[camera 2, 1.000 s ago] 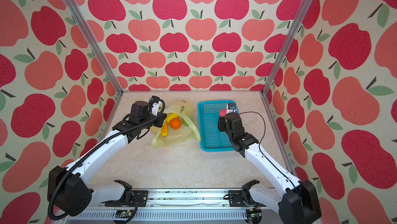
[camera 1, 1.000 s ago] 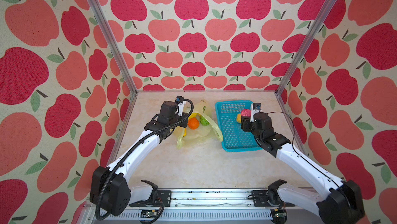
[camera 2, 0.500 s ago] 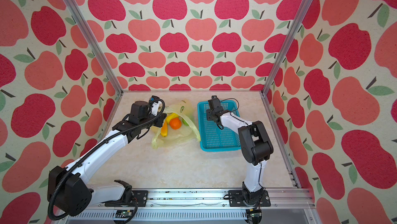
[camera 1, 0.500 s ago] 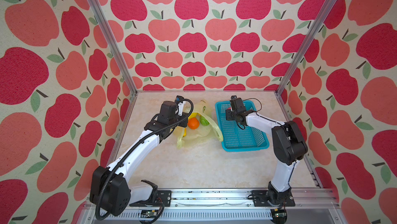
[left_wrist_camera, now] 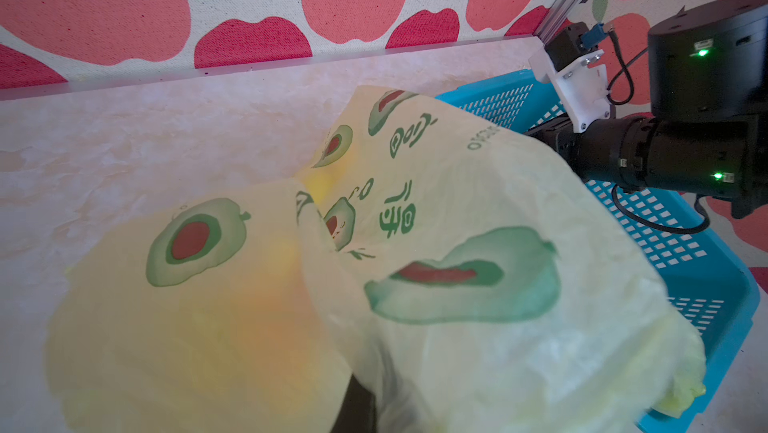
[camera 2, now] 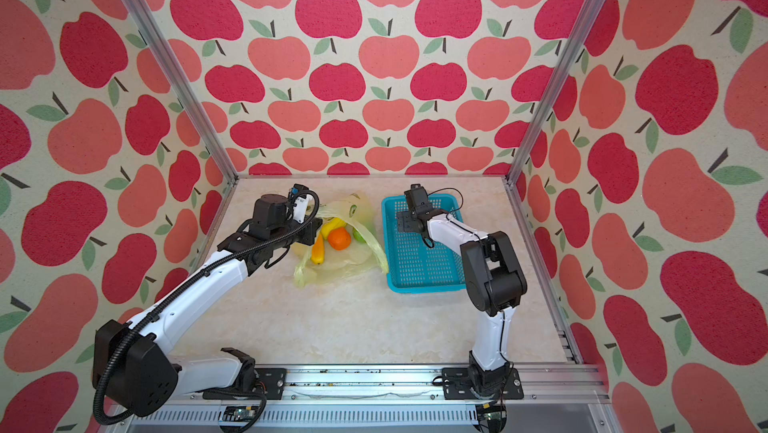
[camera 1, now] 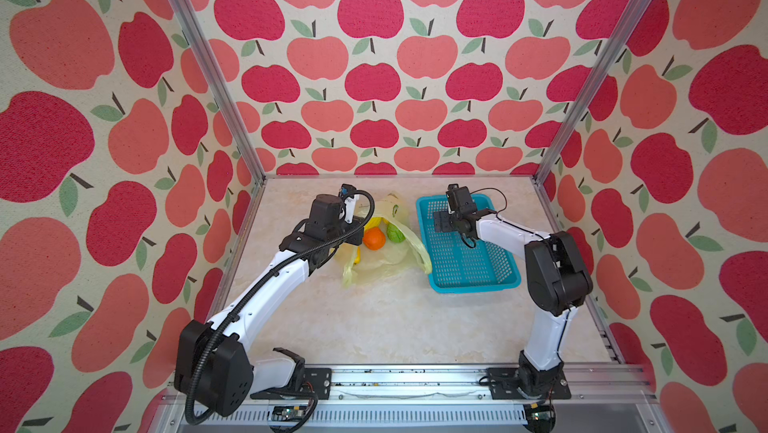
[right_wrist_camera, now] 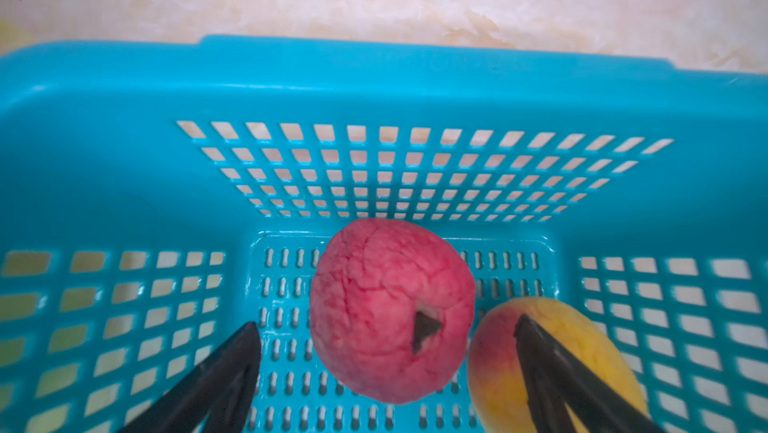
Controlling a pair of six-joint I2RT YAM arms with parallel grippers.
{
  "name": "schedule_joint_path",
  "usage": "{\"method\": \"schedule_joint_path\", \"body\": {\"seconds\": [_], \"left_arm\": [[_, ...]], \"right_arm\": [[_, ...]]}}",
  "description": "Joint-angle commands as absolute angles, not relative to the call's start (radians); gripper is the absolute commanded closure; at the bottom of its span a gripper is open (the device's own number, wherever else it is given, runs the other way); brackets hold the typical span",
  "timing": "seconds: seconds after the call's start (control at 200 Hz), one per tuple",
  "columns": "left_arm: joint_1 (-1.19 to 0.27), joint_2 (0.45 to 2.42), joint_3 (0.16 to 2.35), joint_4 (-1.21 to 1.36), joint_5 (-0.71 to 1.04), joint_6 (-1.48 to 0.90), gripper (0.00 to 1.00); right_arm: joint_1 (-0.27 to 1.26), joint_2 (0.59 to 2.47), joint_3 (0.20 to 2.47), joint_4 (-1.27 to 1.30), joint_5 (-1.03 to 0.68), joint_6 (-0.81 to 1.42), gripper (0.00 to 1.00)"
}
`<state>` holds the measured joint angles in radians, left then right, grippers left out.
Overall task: Untie the knot of the plastic bag and take out the fruit
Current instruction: 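Carry the pink peach into the teal basket and open the right gripper, then move the right gripper back into the bag and grasp the orange persimmon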
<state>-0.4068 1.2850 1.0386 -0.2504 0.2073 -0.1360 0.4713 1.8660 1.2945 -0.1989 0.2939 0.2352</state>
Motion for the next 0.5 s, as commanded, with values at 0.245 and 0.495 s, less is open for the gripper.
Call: {"method": "schedule_joint_path", "body": {"seconds": [0.245,0.495], "left_arm": [[-0.408,1.312,1.077,-0.251,0.215,-0.118,1.0],[-0.408,1.323,1.085,-0.255,0.216,-0.121,1.0]], "right_arm": [[0.681,1.199,0.96,-0.094,0.325,0.139,0.35],[1.144,1.076,0.886,0.066,0.352,-0.051,0.41]]}}
